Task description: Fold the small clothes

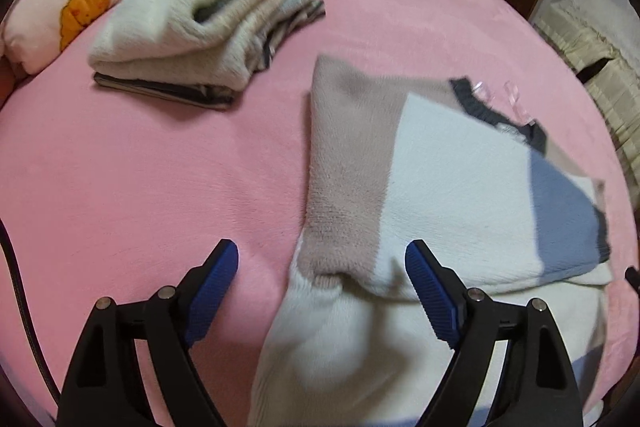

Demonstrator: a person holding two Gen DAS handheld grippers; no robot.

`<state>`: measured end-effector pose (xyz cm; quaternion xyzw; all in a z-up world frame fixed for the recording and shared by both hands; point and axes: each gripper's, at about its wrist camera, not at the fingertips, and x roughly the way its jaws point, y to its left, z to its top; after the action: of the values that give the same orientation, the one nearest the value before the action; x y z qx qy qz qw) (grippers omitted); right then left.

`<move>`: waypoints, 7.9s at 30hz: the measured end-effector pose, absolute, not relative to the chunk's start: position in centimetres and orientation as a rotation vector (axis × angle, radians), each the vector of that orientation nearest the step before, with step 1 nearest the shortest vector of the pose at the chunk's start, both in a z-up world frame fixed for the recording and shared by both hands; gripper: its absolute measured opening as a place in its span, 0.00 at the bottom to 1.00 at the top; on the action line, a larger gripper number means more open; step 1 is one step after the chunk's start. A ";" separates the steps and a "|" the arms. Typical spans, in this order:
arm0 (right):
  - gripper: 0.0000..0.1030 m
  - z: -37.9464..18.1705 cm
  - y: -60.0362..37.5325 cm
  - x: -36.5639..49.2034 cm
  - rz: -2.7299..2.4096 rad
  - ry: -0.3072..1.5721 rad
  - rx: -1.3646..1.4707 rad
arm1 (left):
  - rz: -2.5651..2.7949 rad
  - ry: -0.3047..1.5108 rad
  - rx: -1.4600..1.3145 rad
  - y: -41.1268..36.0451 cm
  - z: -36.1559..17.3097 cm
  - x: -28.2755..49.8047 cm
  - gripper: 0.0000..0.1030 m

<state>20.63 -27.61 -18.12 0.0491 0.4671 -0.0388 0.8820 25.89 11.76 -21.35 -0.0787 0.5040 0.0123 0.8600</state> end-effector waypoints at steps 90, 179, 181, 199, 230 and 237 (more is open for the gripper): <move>0.13 -26.8 -27.8 -4.4 0.231 1.185 0.300 | -0.300 1.167 -0.466 16.7 -28.6 -1.1 0.09; 0.35 -19.6 -34.9 34.7 -0.061 0.829 0.531 | 0.002 1.044 -0.532 11.5 -22.7 41.9 0.24; 0.46 -18.4 -35.0 33.9 -0.077 0.779 0.503 | -0.011 1.047 -0.506 11.3 -22.1 41.7 0.39; 0.48 -17.5 -33.8 33.0 -0.063 0.853 0.130 | -0.157 0.929 0.274 6.0 -18.8 40.2 0.73; 0.09 -19.3 -30.9 37.4 -0.014 0.851 0.013 | -0.192 0.901 0.243 6.4 -19.7 44.5 0.11; 0.09 -21.1 -30.9 38.6 -0.071 0.898 0.002 | -0.122 0.940 0.201 6.8 -21.7 46.1 0.11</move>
<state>38.62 -30.95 -21.13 0.0008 0.4341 -0.0343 0.9002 46.12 6.75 -21.73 0.0967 0.4520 -0.0586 0.8848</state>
